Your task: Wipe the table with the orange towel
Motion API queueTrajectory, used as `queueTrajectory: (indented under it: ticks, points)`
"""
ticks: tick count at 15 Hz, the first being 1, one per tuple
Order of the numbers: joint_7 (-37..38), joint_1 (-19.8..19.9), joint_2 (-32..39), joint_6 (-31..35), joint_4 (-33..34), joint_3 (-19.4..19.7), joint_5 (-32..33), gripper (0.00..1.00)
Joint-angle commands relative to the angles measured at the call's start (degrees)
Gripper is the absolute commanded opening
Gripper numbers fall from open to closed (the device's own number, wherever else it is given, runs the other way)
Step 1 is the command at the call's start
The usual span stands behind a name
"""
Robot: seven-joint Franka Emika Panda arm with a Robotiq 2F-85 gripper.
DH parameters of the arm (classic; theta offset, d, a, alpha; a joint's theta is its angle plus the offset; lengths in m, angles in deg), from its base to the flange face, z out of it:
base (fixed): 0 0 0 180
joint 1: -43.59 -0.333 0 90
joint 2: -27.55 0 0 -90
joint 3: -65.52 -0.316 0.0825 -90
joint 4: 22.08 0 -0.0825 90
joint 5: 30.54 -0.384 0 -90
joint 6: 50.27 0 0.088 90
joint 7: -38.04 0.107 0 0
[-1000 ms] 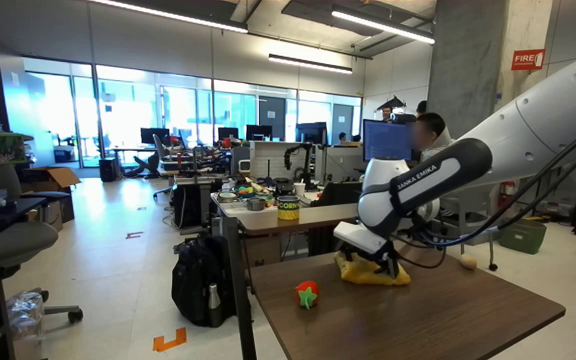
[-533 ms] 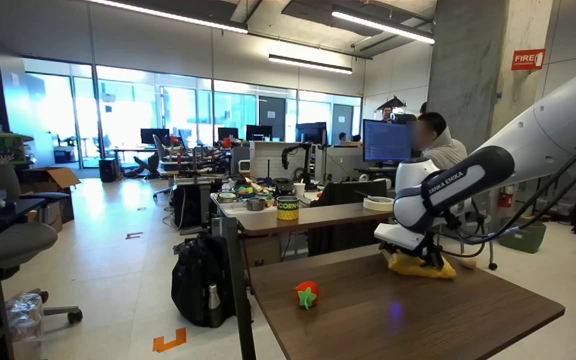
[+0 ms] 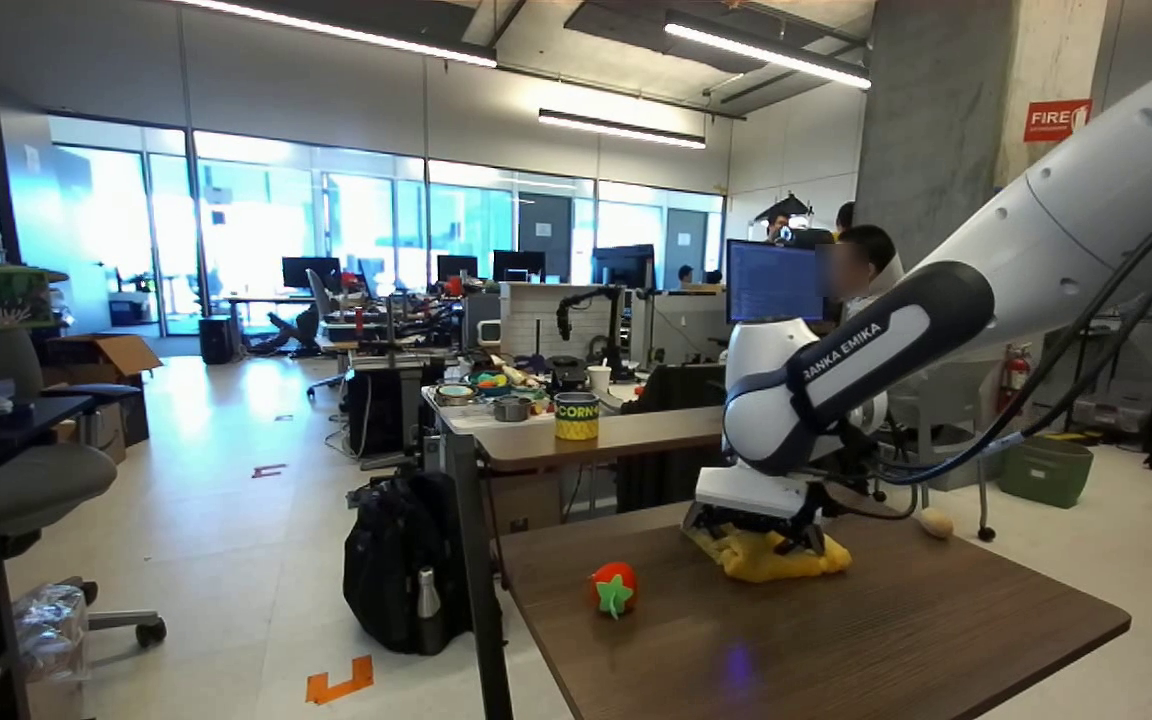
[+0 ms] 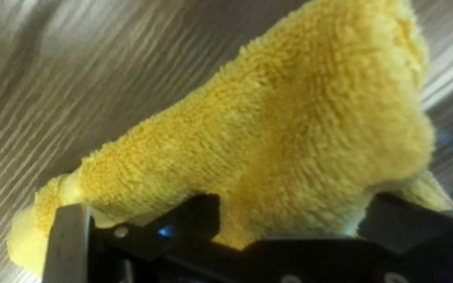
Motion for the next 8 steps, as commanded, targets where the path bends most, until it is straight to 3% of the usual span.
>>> queueTrajectory:
  ticks: [1,4,8]
  points:
    - [-7.2,-1.3,-6.7,0.6,-13.8,-1.7,1.2,1.00]
    - [-4.2,-3.6,-10.4,0.1,-21.1,3.2,4.0,1.00]
    - [-4.8,-4.9,-12.1,0.9,-26.4,6.5,7.5,1.00]
